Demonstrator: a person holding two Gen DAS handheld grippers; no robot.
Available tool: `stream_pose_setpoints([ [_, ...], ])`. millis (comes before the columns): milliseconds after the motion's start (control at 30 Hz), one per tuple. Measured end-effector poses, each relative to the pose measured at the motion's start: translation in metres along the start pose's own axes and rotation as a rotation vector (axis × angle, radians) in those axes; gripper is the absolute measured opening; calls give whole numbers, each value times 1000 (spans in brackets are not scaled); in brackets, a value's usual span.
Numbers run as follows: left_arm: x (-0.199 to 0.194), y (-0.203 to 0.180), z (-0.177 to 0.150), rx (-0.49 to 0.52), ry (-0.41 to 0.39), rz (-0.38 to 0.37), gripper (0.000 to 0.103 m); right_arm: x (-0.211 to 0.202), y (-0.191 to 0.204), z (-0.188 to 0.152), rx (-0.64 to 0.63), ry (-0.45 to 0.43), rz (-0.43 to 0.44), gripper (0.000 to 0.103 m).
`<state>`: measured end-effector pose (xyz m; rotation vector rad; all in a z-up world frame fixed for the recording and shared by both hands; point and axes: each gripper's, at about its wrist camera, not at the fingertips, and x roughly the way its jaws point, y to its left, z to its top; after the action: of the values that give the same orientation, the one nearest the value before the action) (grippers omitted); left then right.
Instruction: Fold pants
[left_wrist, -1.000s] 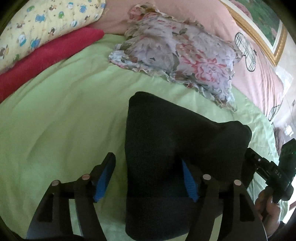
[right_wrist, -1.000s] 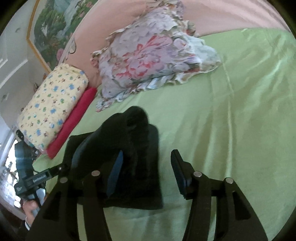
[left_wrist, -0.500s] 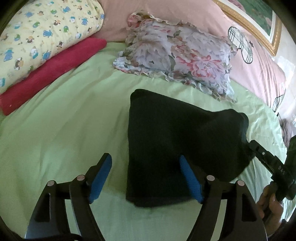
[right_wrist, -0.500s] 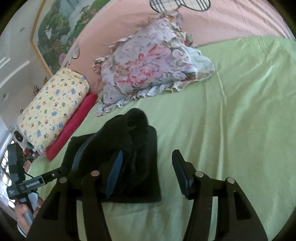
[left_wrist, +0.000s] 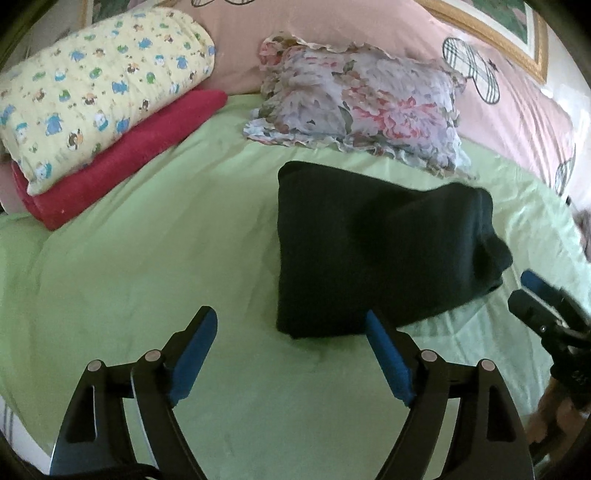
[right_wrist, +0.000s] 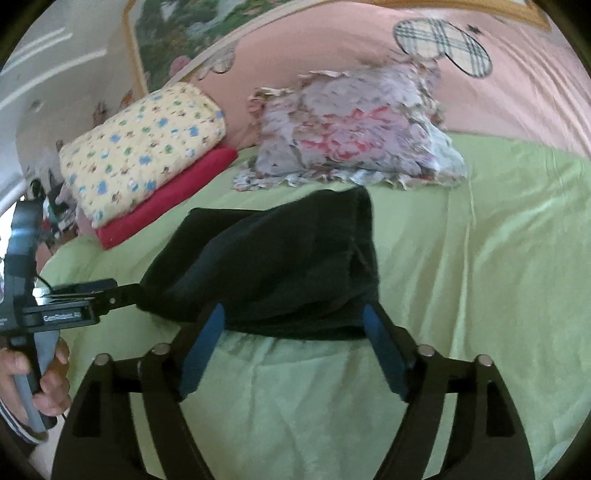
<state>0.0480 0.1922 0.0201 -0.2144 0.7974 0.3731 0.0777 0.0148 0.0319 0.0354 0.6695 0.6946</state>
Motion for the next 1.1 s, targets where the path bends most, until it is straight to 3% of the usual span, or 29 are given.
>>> stream_pose_setpoints([
  [333,1,3,-11,0,9,7,84,6,29,-4,-107,36,-17,87],
  [1100,16,-5,-13,48,14,3,85,20,20,-4,-66,82,-52,88],
])
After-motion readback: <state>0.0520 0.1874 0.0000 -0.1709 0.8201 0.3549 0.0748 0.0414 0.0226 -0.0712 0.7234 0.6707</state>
